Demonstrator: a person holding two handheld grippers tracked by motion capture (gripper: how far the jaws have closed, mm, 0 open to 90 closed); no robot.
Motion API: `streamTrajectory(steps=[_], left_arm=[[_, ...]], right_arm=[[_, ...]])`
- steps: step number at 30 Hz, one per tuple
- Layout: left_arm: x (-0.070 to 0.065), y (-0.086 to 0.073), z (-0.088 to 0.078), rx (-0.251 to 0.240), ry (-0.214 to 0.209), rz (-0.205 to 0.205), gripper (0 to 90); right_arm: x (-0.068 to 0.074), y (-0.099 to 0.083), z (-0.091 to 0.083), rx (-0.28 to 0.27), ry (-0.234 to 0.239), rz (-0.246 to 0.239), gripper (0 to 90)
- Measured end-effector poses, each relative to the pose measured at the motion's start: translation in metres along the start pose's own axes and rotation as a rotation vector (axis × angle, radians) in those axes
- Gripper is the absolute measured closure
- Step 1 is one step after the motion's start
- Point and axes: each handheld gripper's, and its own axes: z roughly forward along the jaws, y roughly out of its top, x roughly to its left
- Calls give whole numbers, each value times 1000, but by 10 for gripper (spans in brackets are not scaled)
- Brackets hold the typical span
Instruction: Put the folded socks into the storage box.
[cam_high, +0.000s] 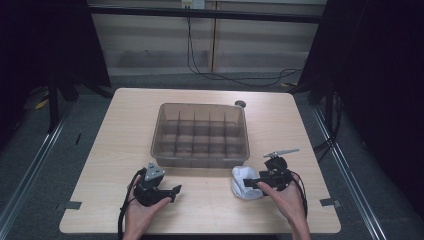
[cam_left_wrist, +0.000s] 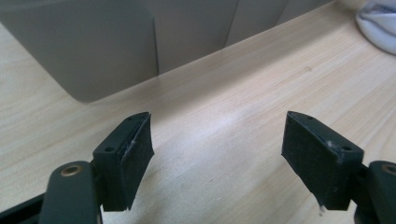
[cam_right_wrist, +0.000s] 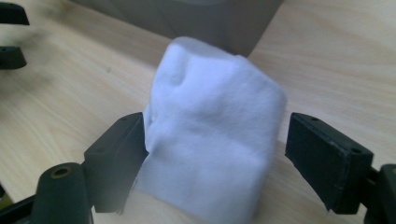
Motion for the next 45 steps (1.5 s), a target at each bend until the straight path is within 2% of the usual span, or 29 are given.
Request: streamTrajectory(steps=[2, 5, 8, 12, 15, 19, 21, 22, 24, 25, 26, 28, 31, 34, 36, 38, 41, 45], left_arm=[[1, -2, 2, 5, -1, -4, 243], [1, -5, 2, 8, 2, -11, 243], [2, -8, 2, 13, 6, -13, 243], [3, -10, 2, 21, 43, 2, 243], [3, -11, 3, 28, 55, 15, 239], [2, -11, 3, 13, 53, 15, 204], [2, -13, 0, -43, 57, 24, 156], [2, -15, -2, -73, 58, 26, 164], [6, -21, -9, -179, 18, -4, 158], [7, -23, -11, -213, 12, -18, 158], [9, -25, -15, -243, 19, -28, 158], [10, -29, -19, -282, 44, -18, 158], [8, -34, -25, -352, 90, 22, 158], [5, -37, -28, -385, 125, 41, 158], [4, -38, -29, -405, 130, 47, 158], [4, -40, -31, -423, 132, 48, 159], [2, -43, -33, -458, 157, 55, 159], [2, -43, -32, -471, 163, 58, 158]], right_arm=[[2, 6, 4, 60, 11, 8, 171], [5, 17, 10, 125, -6, 5, 158], [9, 23, 15, 169, -30, 13, 152], [14, 29, 20, 216, -55, -6, 144], [19, 32, 22, 249, -79, -19, 143], [25, 34, 28, 288, -73, -46, 142], [27, 34, 31, 300, -86, -53, 142], [27, 34, 32, 306, -91, -64, 142], [29, 34, 34, 315, -95, -71, 141], [30, 33, 35, 320, -93, -84, 142], [31, 33, 35, 326, -93, -85, 142], [34, 33, 38, 344, -100, -101, 142], [38, 33, 41, 358, -108, -145, 142], [42, 32, 45, 380, -104, -176, 144], [45, 32, 48, 396, -110, -198, 149], [47, 32, 50, 409, -132, -213, 205], [51, 30, 54, 432, -166, -229, 217], [53, 29, 54, 428, -188, -241, 257]])
